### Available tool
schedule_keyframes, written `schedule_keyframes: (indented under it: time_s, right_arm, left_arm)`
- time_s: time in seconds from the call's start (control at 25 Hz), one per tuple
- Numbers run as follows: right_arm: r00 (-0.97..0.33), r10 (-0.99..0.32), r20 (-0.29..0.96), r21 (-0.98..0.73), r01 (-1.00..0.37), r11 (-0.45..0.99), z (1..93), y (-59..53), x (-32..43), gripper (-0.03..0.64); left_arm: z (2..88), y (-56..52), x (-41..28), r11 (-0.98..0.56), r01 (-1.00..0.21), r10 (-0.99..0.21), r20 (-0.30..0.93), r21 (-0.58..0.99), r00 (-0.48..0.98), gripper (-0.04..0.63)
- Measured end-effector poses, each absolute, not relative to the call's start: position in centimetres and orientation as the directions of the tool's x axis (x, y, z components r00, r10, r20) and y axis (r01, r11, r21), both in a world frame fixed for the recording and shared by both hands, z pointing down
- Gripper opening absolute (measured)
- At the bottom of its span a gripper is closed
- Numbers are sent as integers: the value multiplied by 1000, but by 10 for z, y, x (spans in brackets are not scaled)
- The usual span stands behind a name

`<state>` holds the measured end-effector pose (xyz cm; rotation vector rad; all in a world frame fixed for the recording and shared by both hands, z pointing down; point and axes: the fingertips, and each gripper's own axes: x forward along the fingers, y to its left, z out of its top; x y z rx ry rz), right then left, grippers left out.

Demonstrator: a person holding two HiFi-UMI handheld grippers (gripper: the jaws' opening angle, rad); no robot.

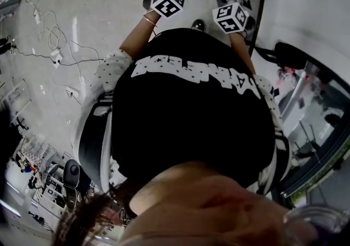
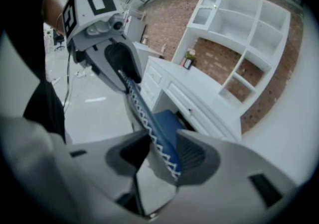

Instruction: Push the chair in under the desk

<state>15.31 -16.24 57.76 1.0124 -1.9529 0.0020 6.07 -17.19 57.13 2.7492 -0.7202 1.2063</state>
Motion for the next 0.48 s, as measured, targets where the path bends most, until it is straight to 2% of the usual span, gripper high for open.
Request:
schedule_keyframes:
  time_s: [0.48]
  right_arm:
    - [-285,-649,705,373,-630,682,577,-173,155,173]
  left_arm:
    - [569,-182,63,-884,-444,-406,706,-144,580,195]
